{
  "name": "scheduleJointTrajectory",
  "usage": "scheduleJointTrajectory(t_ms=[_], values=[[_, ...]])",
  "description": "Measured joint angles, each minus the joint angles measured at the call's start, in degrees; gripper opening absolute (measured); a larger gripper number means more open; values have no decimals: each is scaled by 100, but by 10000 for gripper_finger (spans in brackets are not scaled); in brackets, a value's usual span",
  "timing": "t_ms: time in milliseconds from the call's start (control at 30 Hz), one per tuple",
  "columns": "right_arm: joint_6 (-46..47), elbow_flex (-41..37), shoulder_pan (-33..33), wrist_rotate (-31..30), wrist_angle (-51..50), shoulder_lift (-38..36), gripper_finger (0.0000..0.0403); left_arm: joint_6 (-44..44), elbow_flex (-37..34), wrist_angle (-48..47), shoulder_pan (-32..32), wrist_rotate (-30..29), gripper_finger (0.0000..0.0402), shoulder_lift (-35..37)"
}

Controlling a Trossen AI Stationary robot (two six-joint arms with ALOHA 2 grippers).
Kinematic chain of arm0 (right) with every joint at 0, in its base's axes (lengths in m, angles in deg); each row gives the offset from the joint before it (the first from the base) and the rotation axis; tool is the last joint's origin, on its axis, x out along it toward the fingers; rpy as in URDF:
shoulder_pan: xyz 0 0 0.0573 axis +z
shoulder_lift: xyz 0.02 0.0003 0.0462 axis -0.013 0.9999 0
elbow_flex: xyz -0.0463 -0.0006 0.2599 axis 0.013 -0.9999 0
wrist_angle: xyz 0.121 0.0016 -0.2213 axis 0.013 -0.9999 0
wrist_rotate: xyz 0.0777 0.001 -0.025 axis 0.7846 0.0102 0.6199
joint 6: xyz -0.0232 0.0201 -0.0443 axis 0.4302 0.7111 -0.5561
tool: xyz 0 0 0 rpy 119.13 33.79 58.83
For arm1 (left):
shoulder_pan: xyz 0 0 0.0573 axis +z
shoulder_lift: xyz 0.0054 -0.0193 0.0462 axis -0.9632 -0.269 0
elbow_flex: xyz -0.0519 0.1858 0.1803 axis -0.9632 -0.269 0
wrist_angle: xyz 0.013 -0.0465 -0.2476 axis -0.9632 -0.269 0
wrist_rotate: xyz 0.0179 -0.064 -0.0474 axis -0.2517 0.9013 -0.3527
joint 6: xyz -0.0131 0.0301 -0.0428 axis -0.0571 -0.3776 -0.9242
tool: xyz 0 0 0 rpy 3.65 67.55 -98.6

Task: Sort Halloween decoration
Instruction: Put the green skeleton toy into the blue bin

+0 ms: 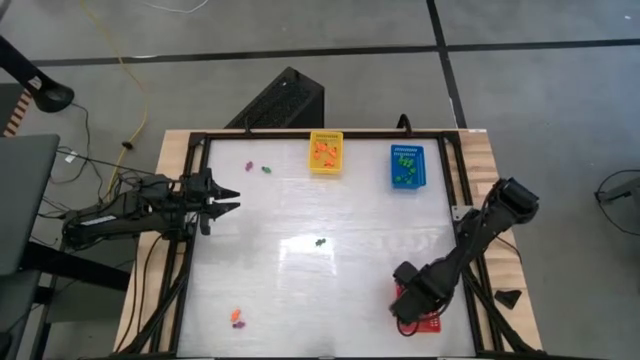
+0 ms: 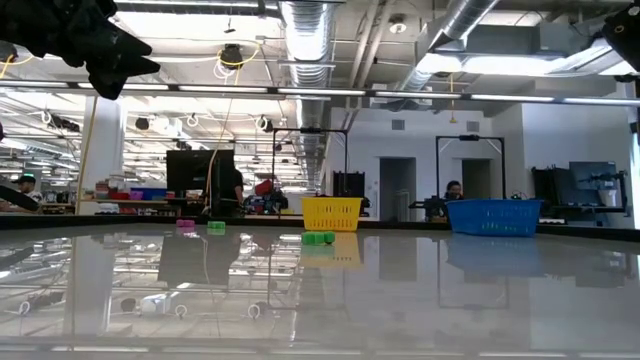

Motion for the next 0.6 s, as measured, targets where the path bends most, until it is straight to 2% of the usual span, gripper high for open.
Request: scheduleJointTrajectory(t_ms=[167, 467, 533, 600], values=[[-399, 54, -193, 130, 48, -7, 233, -2, 0, -2, 0, 0, 138, -2], [-1250, 929, -804, 128, 66, -13, 220, -87, 0, -59, 0, -18, 138, -2], [-1417, 1151, -927, -149, 97, -14, 217, -94, 0, -106, -2, -55, 138, -2], [-1791, 1295, -1042, -732, 193, -17, 215, -98, 0, -184, -2, -158, 138, -1]])
